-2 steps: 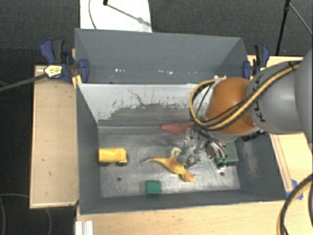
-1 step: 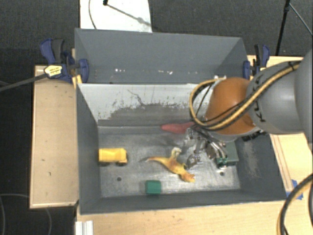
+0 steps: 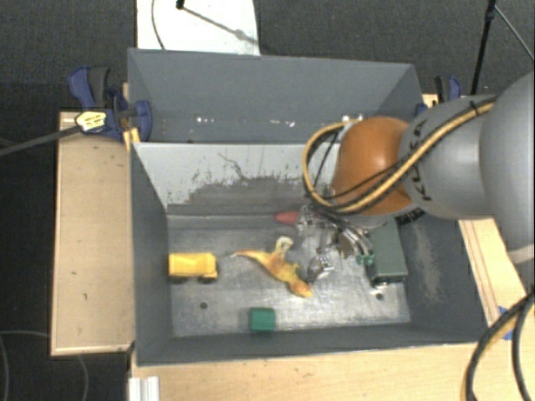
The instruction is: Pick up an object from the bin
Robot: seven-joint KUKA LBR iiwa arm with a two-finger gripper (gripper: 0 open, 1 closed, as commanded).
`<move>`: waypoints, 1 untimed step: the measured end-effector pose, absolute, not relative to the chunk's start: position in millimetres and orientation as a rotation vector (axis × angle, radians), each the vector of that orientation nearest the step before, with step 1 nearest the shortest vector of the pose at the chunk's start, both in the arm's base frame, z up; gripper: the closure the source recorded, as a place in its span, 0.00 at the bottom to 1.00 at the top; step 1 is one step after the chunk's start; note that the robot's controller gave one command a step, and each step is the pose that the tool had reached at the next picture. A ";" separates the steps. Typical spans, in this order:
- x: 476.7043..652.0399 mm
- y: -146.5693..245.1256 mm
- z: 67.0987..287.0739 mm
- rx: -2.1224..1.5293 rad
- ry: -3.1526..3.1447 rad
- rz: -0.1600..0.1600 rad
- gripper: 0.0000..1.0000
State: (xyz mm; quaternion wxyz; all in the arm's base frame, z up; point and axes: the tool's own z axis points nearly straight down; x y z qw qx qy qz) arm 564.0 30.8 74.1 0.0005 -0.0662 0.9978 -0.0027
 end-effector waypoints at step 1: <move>569.2 38.5 74.2 -0.236 3.130 -0.008 0.00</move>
Offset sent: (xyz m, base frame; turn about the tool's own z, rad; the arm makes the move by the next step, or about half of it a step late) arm 0.0015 -0.0156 0.0900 -0.0765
